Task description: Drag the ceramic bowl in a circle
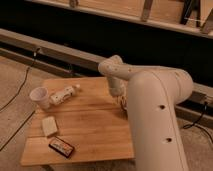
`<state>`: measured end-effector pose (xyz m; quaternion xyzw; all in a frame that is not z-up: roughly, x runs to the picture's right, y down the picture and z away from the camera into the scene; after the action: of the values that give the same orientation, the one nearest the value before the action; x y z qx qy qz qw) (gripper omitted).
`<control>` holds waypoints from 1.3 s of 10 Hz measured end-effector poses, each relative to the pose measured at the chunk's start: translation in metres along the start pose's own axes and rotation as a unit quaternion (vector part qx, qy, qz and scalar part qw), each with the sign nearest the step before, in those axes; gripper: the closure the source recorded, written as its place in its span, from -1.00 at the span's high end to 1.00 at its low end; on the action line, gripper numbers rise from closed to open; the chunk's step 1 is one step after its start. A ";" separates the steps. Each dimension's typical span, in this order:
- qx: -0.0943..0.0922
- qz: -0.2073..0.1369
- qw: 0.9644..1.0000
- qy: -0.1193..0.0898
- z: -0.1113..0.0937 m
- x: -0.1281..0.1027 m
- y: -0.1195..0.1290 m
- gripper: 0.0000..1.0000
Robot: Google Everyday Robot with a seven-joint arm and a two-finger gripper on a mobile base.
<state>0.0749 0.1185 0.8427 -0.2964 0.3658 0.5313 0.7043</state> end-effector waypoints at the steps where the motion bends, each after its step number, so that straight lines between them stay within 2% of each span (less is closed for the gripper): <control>1: -0.012 -0.029 0.999 -0.007 -0.004 0.005 0.023 -1.00; 2: -0.022 -0.062 0.998 -0.012 -0.007 0.010 0.049 -1.00; 3: -0.035 -0.109 0.993 -0.013 -0.008 0.019 0.088 -1.00; 4: -0.043 -0.138 0.989 -0.010 -0.006 0.026 0.112 -1.00; 6: -0.064 -0.198 0.978 0.003 0.000 0.045 0.160 -1.00; 7: -0.072 -0.229 0.971 0.012 0.004 0.052 0.183 -1.00; 8: -0.076 -0.246 0.966 0.015 0.005 0.056 0.196 -1.00; 9: -0.083 -0.282 0.956 0.019 0.004 0.058 0.222 -1.00; 11: -0.090 -0.336 0.937 0.011 -0.005 0.053 0.263 -1.00; 13: -0.082 -0.374 0.924 -0.013 -0.021 0.029 0.291 -1.00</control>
<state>-0.2056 0.1927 0.7980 -0.4618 0.1740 0.2613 0.8296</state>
